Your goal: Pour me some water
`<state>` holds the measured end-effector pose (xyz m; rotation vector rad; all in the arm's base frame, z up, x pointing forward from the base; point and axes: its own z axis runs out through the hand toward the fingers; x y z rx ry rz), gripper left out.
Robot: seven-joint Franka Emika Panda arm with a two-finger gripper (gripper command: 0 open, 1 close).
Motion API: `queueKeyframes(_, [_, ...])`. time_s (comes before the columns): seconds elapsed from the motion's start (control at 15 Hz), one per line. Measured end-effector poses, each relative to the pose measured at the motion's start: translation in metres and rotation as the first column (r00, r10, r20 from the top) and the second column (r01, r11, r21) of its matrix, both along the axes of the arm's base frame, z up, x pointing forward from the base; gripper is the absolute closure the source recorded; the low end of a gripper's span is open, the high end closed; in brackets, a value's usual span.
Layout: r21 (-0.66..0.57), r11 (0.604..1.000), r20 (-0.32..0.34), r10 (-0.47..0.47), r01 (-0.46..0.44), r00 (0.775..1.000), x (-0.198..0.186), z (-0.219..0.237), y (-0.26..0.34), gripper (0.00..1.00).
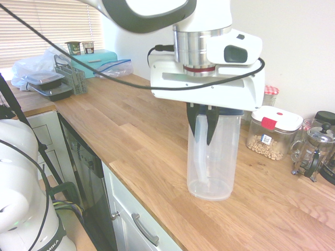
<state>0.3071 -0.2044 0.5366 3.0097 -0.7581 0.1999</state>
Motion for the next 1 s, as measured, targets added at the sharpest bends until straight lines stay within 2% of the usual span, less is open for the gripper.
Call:
queueKeyframes(0.2, [-0.028,0.998,-0.127,-0.063,0.06,0.99,0.047,0.009,0.017,1.0])
queueKeyframes(0.53, [-0.063,0.995,-0.296,-0.091,0.076,0.951,0.084,0.017,0.028,1.0])
queueKeyframes(0.73, [-0.09,0.994,-0.358,-0.097,0.069,0.929,0.105,0.011,0.035,1.0])
queueKeyframes(1.0, [-0.103,0.992,-0.389,-0.103,0.067,0.916,0.125,0.016,0.044,1.0])
